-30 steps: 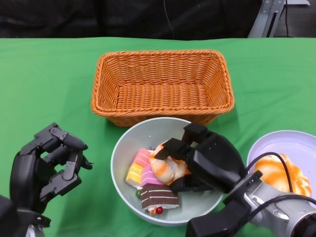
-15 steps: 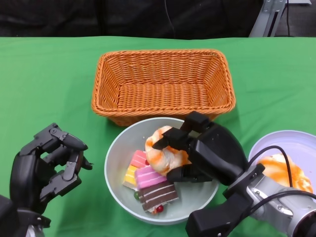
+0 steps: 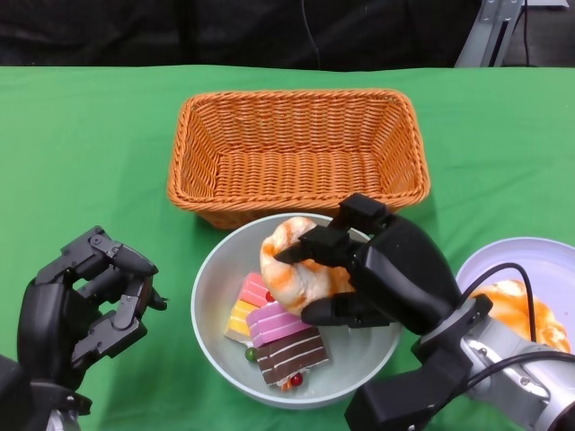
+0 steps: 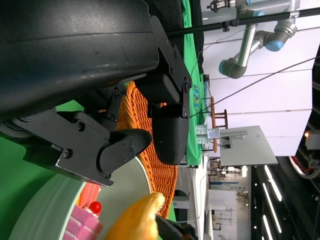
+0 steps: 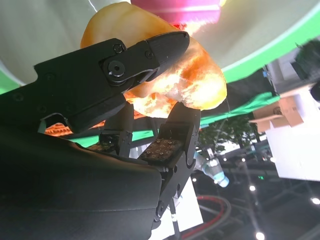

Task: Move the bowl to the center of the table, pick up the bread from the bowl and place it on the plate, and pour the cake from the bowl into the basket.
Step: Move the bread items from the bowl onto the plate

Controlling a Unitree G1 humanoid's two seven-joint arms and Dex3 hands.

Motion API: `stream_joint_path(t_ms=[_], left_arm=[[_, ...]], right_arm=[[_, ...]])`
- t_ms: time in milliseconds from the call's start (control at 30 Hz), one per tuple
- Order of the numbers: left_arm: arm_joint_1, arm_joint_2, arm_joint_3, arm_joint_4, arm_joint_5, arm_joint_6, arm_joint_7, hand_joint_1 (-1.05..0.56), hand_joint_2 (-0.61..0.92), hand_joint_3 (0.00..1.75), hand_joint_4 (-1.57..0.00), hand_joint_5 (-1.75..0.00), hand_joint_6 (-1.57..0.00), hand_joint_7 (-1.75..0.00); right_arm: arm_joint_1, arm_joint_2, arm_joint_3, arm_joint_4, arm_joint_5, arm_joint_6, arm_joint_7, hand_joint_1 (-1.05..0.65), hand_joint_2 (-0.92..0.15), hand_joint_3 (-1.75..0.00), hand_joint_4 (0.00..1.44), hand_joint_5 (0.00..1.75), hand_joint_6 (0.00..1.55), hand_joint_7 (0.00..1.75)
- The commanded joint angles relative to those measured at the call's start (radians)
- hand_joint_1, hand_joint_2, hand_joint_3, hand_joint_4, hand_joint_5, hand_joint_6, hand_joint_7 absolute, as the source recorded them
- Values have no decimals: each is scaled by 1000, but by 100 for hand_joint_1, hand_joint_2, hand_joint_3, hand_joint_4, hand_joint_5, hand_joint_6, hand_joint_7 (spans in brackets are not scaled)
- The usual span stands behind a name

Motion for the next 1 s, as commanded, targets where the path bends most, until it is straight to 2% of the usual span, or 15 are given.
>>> stream_joint_path(t_ms=[33, 167, 433, 600, 1000], left_arm=[[-6, 20, 9, 5, -3, -10, -3, -7, 71, 81, -76, -161, -79, -128], [-10, 24, 10, 9, -11, -10, -12, -6, 73, 81, -74, -162, -77, -128], [-18, 34, 13, 25, -25, -10, -30, -7, 74, 77, -73, -163, -77, -129], [-21, 34, 18, 29, -29, 0, -32, -7, 74, 76, -75, -161, -79, -127], [-21, 37, 14, 28, -28, -3, -30, -7, 73, 79, -75, -163, -78, -129]], right_arm=[[25, -18, -27, -58, 35, -17, 29, -19, -92, -2, 77, 125, 92, 60], [56, -27, -52, -122, 65, -27, 68, -19, -92, -3, 78, 125, 91, 61], [101, -35, -100, -218, 59, -21, 79, -21, -91, -1, 80, 125, 93, 60], [112, -45, -124, -242, 60, -32, 69, -22, -92, -3, 78, 130, 86, 76], [162, -45, -193, -309, 70, -29, 56, -24, -92, -4, 79, 136, 84, 85]])
